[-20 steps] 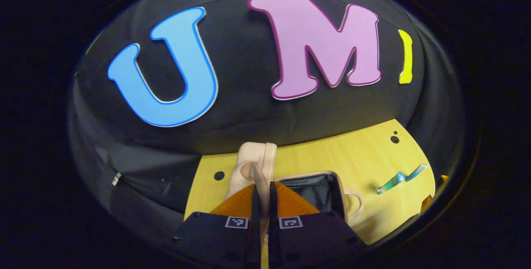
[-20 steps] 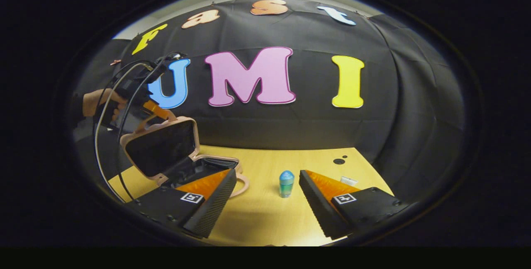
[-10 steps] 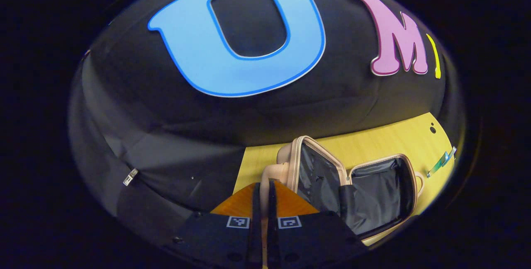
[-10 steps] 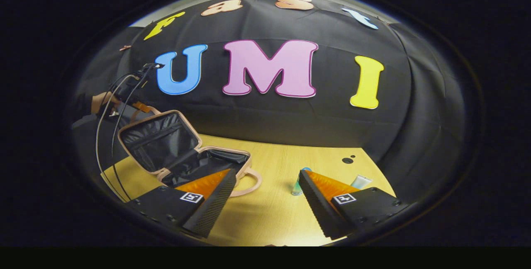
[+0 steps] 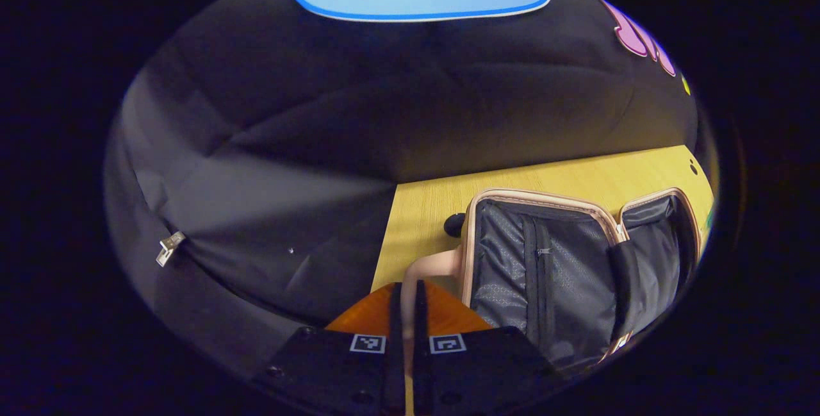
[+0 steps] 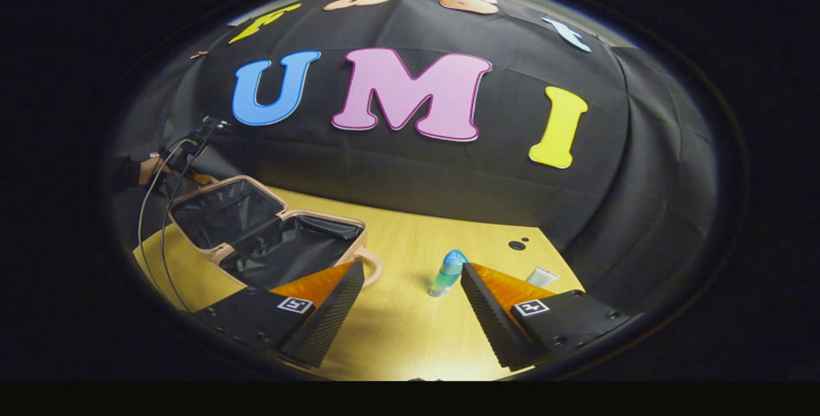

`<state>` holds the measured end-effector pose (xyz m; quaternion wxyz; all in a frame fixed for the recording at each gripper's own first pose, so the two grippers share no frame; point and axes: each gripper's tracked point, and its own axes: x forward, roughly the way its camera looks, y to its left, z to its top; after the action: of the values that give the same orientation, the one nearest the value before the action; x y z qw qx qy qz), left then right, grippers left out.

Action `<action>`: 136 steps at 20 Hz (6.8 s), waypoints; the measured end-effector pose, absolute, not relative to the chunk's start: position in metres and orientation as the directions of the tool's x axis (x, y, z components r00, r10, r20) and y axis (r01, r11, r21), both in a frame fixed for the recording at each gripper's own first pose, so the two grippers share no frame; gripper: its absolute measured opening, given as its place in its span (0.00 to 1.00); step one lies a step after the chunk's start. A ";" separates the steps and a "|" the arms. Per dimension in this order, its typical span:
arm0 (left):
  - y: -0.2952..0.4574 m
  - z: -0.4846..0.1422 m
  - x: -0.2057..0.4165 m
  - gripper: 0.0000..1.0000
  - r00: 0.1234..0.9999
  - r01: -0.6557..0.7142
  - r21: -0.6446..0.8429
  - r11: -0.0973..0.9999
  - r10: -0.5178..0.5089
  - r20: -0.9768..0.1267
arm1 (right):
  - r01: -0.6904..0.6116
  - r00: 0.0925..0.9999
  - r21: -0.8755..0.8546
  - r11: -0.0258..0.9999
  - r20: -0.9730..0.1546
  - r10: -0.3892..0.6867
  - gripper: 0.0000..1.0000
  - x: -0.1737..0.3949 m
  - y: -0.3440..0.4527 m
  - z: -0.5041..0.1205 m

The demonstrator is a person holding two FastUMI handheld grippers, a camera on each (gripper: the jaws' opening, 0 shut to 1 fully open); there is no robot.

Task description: First open the suitcase, pack the skin care products into it, and then close the suitcase.

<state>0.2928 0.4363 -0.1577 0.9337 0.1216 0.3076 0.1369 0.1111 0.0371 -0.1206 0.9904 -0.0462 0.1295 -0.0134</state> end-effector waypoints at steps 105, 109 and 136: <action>0.060 -0.268 0.237 0.42 0.573 0.158 0.097 0.983 -0.012 -0.820 | -0.172 0.971 0.111 0.979 -0.149 0.188 0.39 0.213 0.088 -0.144; 0.051 -0.272 0.242 0.42 0.486 0.154 0.102 0.983 0.014 -0.874 | -0.169 0.962 0.122 0.978 -0.197 0.191 0.39 0.217 0.091 -0.149; 0.091 -0.102 0.112 0.75 0.830 -0.018 -0.109 0.994 -0.046 -0.556 | -0.067 0.660 0.242 0.968 -0.717 0.225 0.39 0.241 0.230 -0.295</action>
<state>0.1118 0.0915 -0.1025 0.9549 -0.0550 0.2917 -0.0073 0.2408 0.2300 -0.2945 0.9058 0.0978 0.4043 0.0808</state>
